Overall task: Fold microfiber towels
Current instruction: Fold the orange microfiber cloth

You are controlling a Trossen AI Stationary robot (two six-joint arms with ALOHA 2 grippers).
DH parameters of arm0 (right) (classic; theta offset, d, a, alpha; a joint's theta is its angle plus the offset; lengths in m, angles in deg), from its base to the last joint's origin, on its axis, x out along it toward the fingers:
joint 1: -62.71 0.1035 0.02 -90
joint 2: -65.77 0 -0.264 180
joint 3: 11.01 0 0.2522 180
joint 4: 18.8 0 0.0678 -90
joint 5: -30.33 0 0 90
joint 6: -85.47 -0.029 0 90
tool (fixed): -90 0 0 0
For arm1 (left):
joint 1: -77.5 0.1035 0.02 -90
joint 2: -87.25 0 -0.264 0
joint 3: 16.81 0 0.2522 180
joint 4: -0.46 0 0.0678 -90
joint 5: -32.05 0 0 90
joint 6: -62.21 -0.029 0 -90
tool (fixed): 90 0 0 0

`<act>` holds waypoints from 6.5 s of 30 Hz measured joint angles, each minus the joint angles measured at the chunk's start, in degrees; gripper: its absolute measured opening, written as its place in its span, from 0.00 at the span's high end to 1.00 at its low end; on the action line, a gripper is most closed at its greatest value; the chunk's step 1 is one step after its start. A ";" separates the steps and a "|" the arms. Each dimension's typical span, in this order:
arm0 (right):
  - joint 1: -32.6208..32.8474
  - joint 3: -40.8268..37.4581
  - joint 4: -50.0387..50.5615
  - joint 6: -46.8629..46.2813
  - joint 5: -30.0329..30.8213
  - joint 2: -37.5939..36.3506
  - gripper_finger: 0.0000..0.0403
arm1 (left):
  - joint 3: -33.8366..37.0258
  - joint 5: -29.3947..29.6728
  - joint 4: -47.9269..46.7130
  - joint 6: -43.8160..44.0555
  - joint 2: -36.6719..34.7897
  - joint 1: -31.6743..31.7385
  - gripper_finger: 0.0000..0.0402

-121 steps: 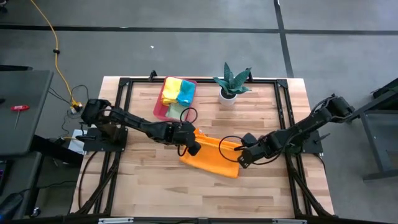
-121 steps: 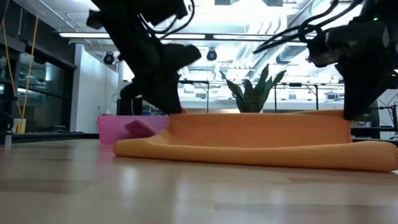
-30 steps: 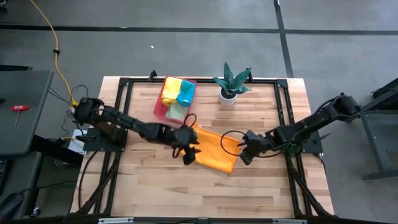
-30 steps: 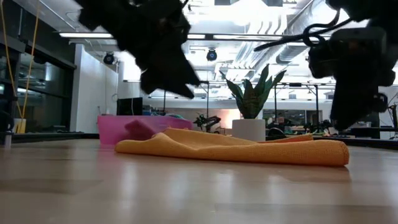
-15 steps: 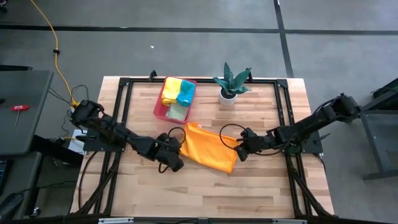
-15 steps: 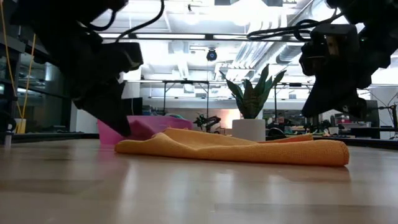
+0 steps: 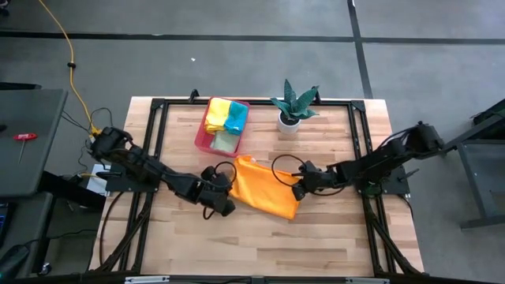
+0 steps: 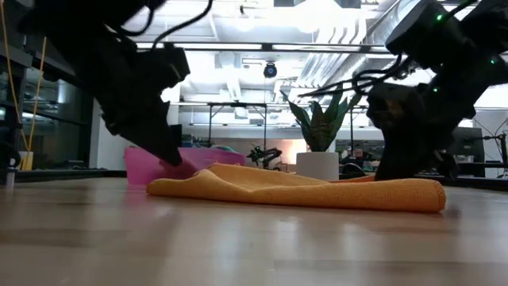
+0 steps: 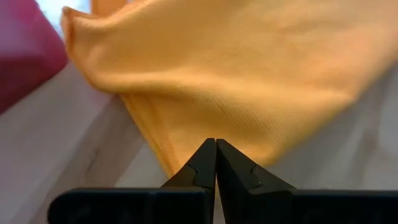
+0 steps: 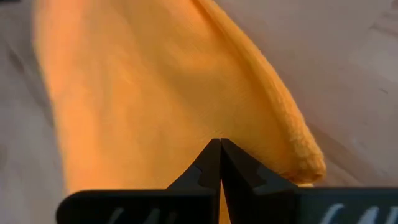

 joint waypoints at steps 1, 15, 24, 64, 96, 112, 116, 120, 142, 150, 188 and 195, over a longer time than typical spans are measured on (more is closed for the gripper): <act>-0.03 0.11 0.01 -0.01 -0.37 0.60 1.00 | 0.00 0.00 0.21 -0.26 0.38 0.37 1.00; -0.03 0.97 4.43 -2.21 -1.09 2.02 1.00 | -0.14 -6.38 -12.61 7.91 2.13 -0.97 1.00; -0.06 0.62 3.24 -2.01 -1.24 1.15 1.00 | -0.56 -4.77 -16.08 15.22 -0.70 -5.93 1.00; 0.90 0.45 16.30 3.79 -12.31 -4.24 1.00 | -6.32 -20.89 26.48 7.65 17.41 -0.39 1.00; 2.99 1.06 5.97 -4.54 -7.31 2.00 1.00 | -6.19 -17.38 25.76 11.02 17.56 -2.73 1.00; -6.90 0.60 5.25 0.17 21.53 1.43 1.00 | -6.13 -17.70 26.65 11.13 17.61 -2.79 1.00; -8.94 0.67 3.82 9.64 17.69 -3.03 1.00 | -6.12 -18.13 27.10 11.17 17.62 -2.90 1.00; -9.72 0.68 3.82 17.90 10.69 -9.90 1.00 | -5.95 -22.28 26.46 9.10 15.96 -2.25 1.00; -9.62 0.84 10.45 19.40 -2.62 -22.32 1.00 | -4.90 -14.77 0.33 -14.30 -15.42 12.51 1.00; -5.95 0.84 14.19 18.36 -12.68 -14.62 1.00 | 0.73 -18.76 9.59 -9.48 -13.56 12.64 1.00; 2.74 0.69 0.59 5.85 28.28 6.79 1.00 | 1.59 -25.53 46.08 5.99 17.45 2.55 1.00; -3.72 0.69 -10.00 15.74 21.80 5.76 1.00 | 1.61 -26.17 45.91 5.85 17.48 1.12 1.00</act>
